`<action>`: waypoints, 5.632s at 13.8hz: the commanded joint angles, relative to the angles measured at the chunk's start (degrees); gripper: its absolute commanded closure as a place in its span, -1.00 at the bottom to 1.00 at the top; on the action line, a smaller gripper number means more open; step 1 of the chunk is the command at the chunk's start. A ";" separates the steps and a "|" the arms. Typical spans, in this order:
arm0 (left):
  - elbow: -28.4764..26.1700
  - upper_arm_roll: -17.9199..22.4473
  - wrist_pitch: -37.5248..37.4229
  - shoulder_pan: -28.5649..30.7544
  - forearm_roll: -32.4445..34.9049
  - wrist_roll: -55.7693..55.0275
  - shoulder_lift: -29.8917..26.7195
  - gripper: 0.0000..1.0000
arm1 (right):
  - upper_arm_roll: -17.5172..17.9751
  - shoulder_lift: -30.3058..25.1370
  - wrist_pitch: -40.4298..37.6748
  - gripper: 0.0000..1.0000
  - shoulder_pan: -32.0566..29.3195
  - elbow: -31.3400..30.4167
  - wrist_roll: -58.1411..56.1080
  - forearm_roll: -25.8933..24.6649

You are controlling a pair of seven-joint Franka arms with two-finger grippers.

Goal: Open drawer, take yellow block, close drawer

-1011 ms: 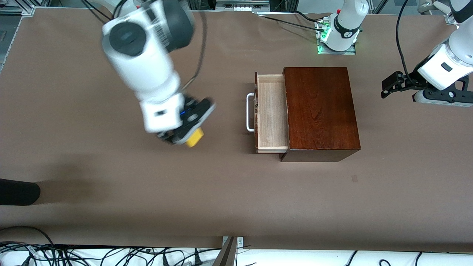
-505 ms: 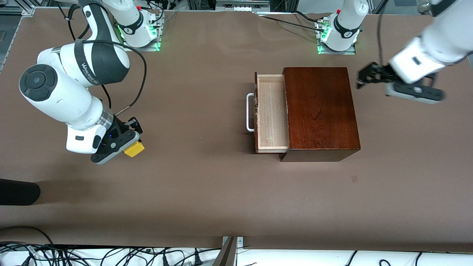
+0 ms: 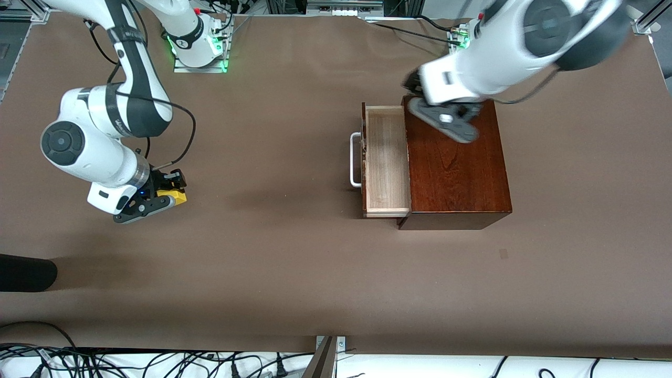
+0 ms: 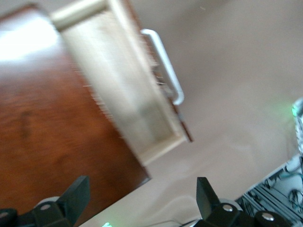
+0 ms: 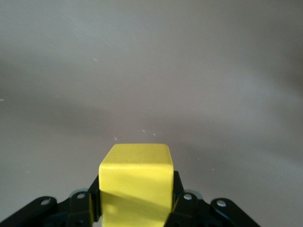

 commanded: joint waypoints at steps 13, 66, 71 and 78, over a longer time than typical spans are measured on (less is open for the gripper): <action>9.51 -0.40 17.00 -7.54 -1.81 39.35 19.39 -1.00 | -1.27 1.92 29.05 1.00 -1.17 -25.36 8.14 5.63; 8.81 -0.22 3.93 -13.26 33.52 42.47 18.63 -1.00 | -3.03 -13.63 -30.89 -1.00 -1.70 19.12 6.48 -1.93; 14.23 3.46 -2.37 -10.82 33.17 30.67 12.29 -1.00 | -3.29 -13.10 -29.83 -1.00 -2.05 19.12 6.30 -2.19; 9.01 4.79 1.79 8.68 22.47 20.33 -0.88 -1.00 | -3.29 -13.01 -27.90 -1.00 -2.05 19.12 5.86 -2.37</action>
